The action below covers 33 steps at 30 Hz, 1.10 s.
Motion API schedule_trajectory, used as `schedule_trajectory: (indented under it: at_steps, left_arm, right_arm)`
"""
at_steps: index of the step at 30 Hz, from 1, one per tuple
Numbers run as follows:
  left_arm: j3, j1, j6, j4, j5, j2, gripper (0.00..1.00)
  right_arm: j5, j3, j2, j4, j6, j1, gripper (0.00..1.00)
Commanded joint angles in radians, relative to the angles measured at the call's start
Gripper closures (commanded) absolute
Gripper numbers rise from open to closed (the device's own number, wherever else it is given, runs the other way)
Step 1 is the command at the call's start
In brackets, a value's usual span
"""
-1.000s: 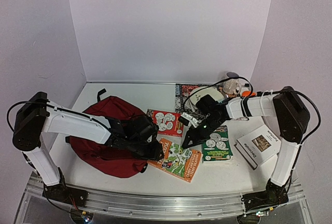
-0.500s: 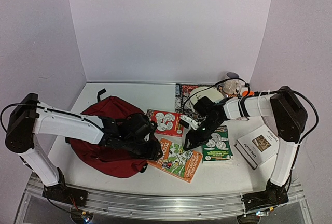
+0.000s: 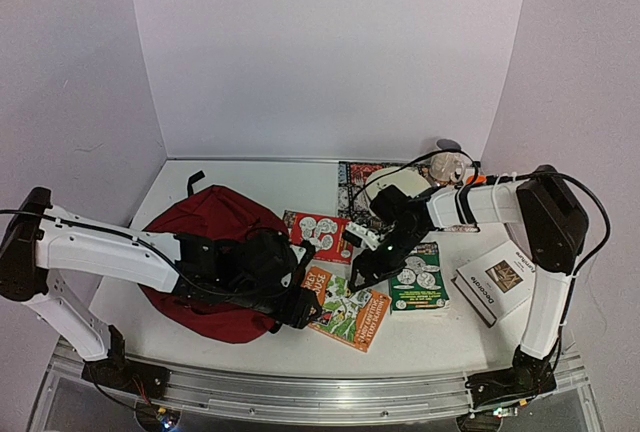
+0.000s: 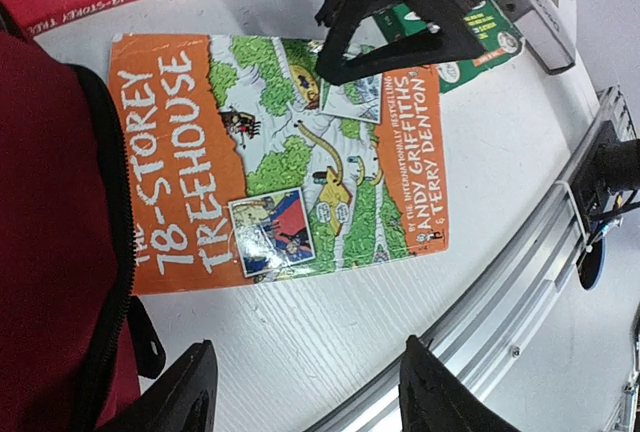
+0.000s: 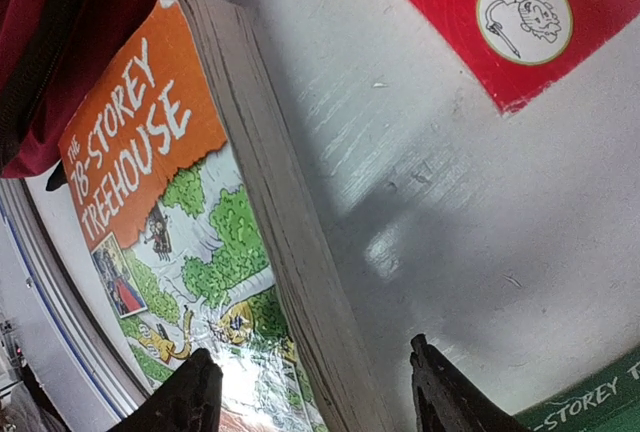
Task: Pack the student bag
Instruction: Place the object at the right arm.
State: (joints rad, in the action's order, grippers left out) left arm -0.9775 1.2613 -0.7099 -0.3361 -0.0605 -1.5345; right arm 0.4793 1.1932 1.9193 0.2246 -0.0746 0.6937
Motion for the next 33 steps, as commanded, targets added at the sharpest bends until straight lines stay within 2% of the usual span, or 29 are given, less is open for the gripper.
schedule_trajectory:
  at_steps: [1, 6, 12, 23, 33]
  left_arm:
    - [-0.006, -0.003, -0.117, -0.012, 0.014, -0.062, 0.38]
    - [-0.021, -0.007, -0.166, -0.008, 0.024, -0.156, 0.43]
    - [-0.026, -0.047, -0.190, 0.020, 0.028, -0.230, 0.44]
    - [-0.012, -0.208, -0.179, 0.117, 0.054, -0.230, 0.44]
    - [-0.038, -0.267, -0.155, 0.184, 0.057, -0.230, 0.45]
  right_arm:
    - [0.015, 0.041, 0.016, 0.061, 0.008, 0.013, 0.35]
    - [0.007, 0.042, 0.024, 0.059, -0.002, 0.024, 0.35]
    - [0.001, 0.028, 0.014, 0.052, -0.013, 0.030, 0.34]
    - [0.062, -0.020, 0.017, -0.007, -0.064, 0.075, 0.34]
    - [0.135, -0.047, 0.004, -0.129, -0.193, 0.116, 0.35]
